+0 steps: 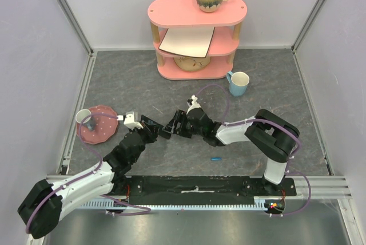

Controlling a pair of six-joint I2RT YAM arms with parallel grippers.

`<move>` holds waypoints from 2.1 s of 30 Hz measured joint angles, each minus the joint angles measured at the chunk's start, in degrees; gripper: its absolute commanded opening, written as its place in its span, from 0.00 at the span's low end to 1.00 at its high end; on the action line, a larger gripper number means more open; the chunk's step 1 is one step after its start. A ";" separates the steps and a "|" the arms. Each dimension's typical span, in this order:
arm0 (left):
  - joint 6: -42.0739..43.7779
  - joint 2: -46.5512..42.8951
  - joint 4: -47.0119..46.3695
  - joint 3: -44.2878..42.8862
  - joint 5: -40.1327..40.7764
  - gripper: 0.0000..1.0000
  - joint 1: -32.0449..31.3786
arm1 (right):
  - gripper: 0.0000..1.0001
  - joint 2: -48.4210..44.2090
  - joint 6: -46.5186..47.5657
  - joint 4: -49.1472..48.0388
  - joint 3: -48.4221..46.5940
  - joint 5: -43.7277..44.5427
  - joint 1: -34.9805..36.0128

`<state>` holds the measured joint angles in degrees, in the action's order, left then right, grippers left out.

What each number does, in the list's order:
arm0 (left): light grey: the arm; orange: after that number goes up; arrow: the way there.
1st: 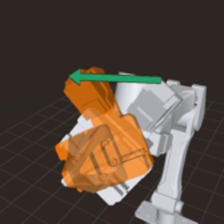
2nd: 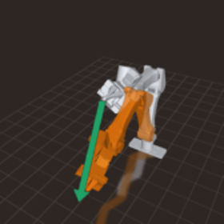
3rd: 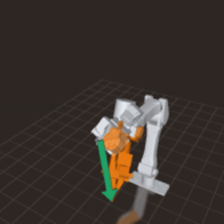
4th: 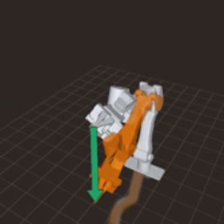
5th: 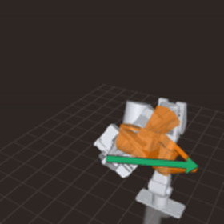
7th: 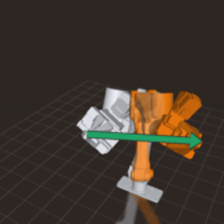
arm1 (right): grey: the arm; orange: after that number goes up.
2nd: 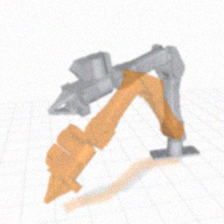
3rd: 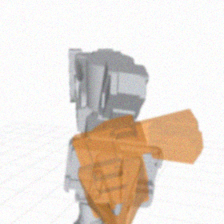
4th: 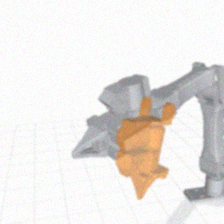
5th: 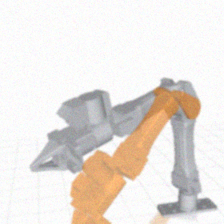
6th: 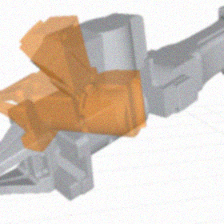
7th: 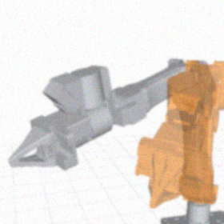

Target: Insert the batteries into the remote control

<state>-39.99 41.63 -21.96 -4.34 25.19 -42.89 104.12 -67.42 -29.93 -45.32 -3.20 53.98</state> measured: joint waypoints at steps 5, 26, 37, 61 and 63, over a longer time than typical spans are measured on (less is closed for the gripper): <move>-0.02 0.33 -0.04 0.00 0.00 0.02 0.00 | 0.79 0.02 -0.74 -0.59 0.76 0.00 0.00; 0.00 0.37 -0.09 0.00 0.15 0.02 -0.68 | 0.79 1.60 -5.49 -9.62 4.48 -0.61 -0.26; 0.00 0.68 -0.44 0.00 0.15 0.02 -0.74 | 0.75 1.60 -5.99 -10.36 4.68 -0.66 -0.26; 0.02 0.74 -0.52 0.00 0.20 0.02 -0.96 | 0.77 1.60 -5.95 -9.53 4.66 -0.39 -0.26; 0.02 0.74 -0.55 0.00 0.17 0.02 -1.09 | 0.77 1.60 -5.95 -9.84 4.66 -0.37 -0.26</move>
<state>-39.97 42.37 -22.50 -4.34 25.36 -43.99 105.71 -73.36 -39.77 -40.66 -3.57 53.71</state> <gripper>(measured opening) 0.231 0.771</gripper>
